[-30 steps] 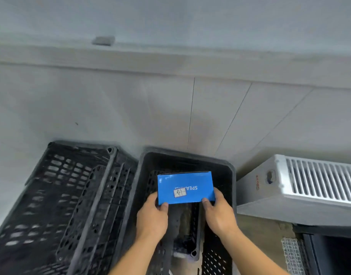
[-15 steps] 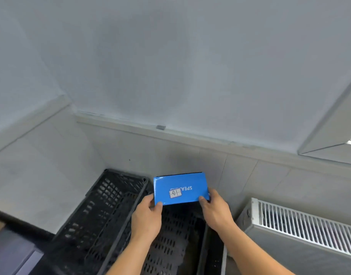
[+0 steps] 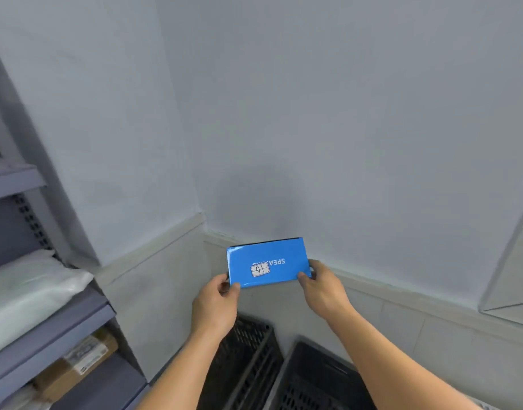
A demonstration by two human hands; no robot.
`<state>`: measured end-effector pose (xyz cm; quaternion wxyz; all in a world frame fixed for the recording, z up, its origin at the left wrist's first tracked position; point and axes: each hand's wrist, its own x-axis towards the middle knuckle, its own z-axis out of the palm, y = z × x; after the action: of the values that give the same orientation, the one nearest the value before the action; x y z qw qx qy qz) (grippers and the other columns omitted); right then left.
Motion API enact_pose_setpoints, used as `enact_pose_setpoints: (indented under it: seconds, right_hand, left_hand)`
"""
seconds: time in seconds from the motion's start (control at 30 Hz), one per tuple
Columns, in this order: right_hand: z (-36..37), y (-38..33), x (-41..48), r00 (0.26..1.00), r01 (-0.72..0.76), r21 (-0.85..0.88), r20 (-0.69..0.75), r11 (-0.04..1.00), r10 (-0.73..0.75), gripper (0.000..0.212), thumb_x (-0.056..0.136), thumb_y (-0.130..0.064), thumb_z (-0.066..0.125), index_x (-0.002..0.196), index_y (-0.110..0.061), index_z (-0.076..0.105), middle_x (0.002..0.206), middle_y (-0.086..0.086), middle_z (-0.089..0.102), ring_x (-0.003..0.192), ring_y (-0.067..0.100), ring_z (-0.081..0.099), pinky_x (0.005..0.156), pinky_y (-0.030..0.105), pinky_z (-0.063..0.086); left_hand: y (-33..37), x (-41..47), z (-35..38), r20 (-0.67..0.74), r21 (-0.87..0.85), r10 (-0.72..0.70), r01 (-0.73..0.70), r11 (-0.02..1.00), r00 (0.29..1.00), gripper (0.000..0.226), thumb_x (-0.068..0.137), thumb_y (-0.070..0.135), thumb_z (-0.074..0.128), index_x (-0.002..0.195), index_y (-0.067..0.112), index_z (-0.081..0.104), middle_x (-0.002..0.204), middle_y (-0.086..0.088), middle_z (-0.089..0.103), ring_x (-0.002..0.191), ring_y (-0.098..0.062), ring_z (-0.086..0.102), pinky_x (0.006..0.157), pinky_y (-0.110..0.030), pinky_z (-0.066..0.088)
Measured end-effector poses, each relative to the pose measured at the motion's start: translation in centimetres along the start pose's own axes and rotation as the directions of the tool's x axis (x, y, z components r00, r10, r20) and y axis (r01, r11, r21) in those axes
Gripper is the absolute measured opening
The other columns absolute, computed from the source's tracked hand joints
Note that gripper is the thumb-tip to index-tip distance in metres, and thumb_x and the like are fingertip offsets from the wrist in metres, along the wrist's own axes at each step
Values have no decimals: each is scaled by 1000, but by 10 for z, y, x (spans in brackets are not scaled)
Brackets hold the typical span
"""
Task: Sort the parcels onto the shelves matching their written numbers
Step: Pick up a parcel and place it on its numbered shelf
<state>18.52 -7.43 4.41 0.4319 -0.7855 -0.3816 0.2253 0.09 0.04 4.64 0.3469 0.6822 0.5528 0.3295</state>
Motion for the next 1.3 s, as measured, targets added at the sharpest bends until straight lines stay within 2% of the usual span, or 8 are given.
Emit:
enact_pose_setpoints:
  seconds: [0.1,0.33,0.57,0.8,0.97,1.07,1.2,1.3]
  right_hand:
    - [12,-45,-12,996,87,11,-2,996,-87,38,104,-24,45,142,-21,48,131,3,62,93,22,61,72,31,45]
    - [42,-115,-38,974,226,46,27,973,-227,40,104,-25,44,144,-21,45,127,4,62,96,24,62,79,41,53]
    - [73,-164,-57,935,338,110,70,935,-346,39,104,-24,46,143,-21,47,122,2,64,75,15,57,56,26,41]
    - [82,-213,-66,885,430,168,116,887,-451,42,104,-26,48,146,-23,45,134,3,60,112,22,59,77,28,42]
    - [84,-247,-68,825,524,196,125,829,-551,42,105,-25,46,147,-23,43,131,2,61,85,14,57,56,22,39]
    - [87,-266,-71,789,568,198,145,799,-597,43,106,-27,45,148,-24,41,133,1,60,84,14,57,53,22,39]
    - [93,-284,-81,735,614,239,173,752,-655,44,105,-27,47,149,-22,40,135,2,60,106,21,61,76,33,55]
    - [99,-294,-87,695,632,285,204,721,-689,44,105,-26,49,147,-22,42,133,2,62,108,20,59,88,38,53]
  left_hand:
    - [3,0,-48,-85,-30,40,-43,999,996,20,98,26,59,116,20,66,101,7,67,86,-10,58,63,-20,37]
    - [0,-4,-130,-229,-68,78,-96,993,970,22,98,27,59,119,22,66,105,8,69,90,-11,61,73,-26,43]
    - [-5,-18,-195,-356,-61,104,-134,989,929,24,99,27,57,122,25,64,95,14,65,85,-6,61,71,-28,49]
    - [2,-29,-242,-470,-16,150,-178,984,870,22,100,27,57,121,23,62,102,11,65,85,-4,59,63,-19,45]
    - [16,-41,-267,-579,6,163,-196,981,799,24,99,25,58,122,23,63,102,12,66,91,-9,61,68,-21,43]
    - [24,-50,-282,-639,3,150,-193,981,754,26,99,25,58,124,22,64,99,14,63,92,-7,59,76,-23,42]
    - [29,-63,-301,-699,39,148,-170,985,699,25,99,26,59,123,24,65,102,14,66,91,-5,59,77,-23,44]
    - [30,-74,-313,-738,64,144,-145,987,659,23,99,25,59,121,26,66,99,17,65,84,1,58,67,-14,42]
